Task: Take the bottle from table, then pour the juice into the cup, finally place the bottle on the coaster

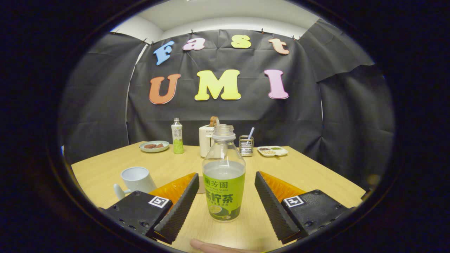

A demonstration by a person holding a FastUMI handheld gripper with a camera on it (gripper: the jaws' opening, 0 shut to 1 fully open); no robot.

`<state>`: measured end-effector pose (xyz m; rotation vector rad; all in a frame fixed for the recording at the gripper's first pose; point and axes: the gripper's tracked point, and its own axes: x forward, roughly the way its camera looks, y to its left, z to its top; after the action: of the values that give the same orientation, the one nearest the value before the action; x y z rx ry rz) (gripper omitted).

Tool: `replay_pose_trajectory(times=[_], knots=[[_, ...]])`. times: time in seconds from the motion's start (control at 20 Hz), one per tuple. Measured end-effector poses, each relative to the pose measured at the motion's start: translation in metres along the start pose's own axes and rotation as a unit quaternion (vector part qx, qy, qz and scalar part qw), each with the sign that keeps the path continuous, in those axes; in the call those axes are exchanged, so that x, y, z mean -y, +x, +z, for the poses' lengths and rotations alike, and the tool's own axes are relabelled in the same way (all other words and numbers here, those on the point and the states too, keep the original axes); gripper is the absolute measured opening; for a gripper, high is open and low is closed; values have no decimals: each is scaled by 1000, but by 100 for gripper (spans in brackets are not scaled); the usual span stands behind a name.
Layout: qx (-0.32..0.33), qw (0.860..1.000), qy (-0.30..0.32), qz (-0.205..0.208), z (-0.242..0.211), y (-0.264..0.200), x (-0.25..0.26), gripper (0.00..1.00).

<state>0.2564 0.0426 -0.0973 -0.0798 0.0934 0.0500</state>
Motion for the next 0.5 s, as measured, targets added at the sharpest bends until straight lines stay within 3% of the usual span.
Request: replay_pose_trajectory(times=[0.35,0.5], knots=[[4,1000,1,-3,0,27,-9,100],[-4,1000,16,-22,-2,24,-5,87]])
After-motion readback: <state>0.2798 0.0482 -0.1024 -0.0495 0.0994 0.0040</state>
